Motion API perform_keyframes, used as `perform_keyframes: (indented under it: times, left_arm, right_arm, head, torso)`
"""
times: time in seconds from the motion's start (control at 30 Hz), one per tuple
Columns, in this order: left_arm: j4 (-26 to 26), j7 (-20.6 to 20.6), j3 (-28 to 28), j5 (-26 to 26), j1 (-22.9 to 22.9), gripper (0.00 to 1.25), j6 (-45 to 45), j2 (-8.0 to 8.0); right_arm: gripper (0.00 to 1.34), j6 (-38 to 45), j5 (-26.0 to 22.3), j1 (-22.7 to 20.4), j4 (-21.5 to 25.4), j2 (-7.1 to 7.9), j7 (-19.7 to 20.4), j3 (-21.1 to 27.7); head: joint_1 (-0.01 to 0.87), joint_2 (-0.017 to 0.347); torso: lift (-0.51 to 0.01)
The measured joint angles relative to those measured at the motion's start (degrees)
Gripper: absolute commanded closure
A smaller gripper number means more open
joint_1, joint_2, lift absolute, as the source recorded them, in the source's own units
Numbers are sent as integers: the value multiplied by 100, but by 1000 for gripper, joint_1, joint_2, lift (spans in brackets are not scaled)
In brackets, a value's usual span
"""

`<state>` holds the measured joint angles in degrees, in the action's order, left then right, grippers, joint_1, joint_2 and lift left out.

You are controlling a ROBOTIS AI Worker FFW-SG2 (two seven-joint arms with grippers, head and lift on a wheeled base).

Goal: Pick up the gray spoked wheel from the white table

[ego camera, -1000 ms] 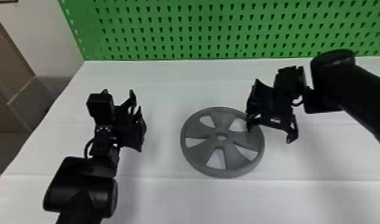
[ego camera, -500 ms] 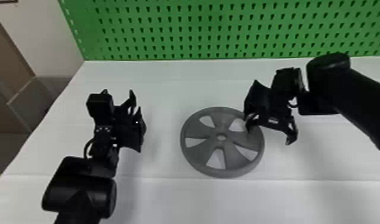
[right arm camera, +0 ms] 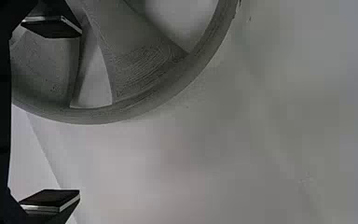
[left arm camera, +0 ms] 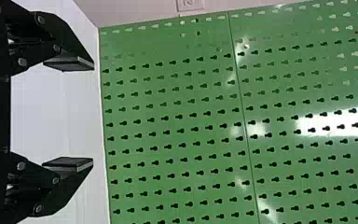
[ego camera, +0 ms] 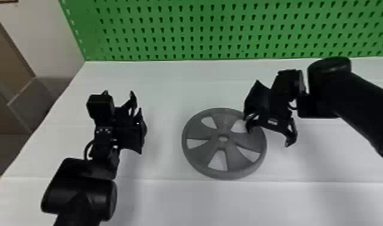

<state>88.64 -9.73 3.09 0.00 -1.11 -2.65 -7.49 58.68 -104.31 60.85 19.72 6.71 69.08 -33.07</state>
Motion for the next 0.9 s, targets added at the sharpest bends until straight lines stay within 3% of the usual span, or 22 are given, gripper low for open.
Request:
perform_keyframes:
  times: [0.3, 0.7, 0.9]
  left_arm:
    - [35, -20, -16, 2, 22, 516, 31, -15]
    - [61, -54, -70, 16, 52, 516, 36, -19]
    - [121, -65, -136, 18, 94, 516, 36, -21]
  right_arm:
    - [88, -192, 521, -211, 309, -44, 0, 341]
    - [88, -105, 1436, -619, 727, -113, 6, 1534]
    - [88, 126, 1560, -802, 1163, -128, 315, 1750]
  head:
    - [779, 110]
    - [779, 110]
    - [779, 110]
  torso:
    - [-69]
    - [-69]
    - [-69]
